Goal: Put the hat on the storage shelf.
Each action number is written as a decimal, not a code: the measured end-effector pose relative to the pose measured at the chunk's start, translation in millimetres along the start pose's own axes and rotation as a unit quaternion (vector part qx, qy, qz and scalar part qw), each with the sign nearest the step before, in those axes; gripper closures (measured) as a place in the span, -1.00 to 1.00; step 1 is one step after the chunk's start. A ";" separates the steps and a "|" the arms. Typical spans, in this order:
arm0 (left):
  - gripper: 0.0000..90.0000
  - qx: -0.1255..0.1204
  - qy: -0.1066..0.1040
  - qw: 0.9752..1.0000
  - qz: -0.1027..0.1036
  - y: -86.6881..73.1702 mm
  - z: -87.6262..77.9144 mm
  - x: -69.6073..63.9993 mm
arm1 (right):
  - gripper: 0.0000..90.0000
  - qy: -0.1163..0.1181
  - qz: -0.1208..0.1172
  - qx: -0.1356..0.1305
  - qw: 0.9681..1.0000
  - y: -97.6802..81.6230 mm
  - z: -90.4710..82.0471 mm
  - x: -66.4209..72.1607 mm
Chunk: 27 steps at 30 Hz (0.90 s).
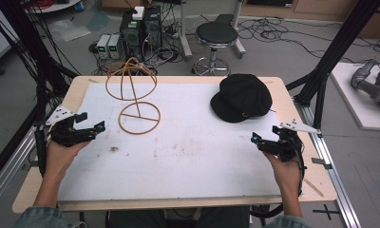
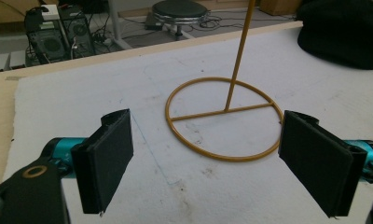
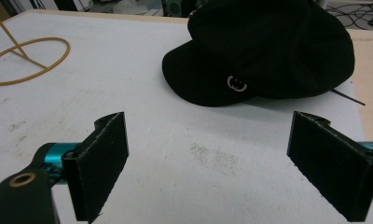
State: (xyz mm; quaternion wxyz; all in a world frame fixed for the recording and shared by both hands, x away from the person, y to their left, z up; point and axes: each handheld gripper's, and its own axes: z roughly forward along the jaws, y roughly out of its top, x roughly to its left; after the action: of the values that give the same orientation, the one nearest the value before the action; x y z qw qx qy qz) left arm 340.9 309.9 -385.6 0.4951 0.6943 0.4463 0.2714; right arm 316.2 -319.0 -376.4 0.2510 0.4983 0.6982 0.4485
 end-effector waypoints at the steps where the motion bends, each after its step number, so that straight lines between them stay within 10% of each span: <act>1: -0.60 0.002 0.000 1.000 0.002 -0.1 0.1 0.3 | -0.73 0.000 0.000 0.001 1.000 -0.1 0.3 0.1; 27: -0.59 0.009 0.005 1.000 0.003 -3.4 1.4 -1.0 | -0.73 -0.005 0.002 0.005 1.000 10.3 12.0 -10.2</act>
State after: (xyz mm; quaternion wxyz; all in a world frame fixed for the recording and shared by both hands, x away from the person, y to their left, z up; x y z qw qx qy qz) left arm 340.3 308.7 -389.2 0.4859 0.6986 0.4488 0.2726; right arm 334.5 -322.8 -374.1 0.2509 0.5033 0.6979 0.4434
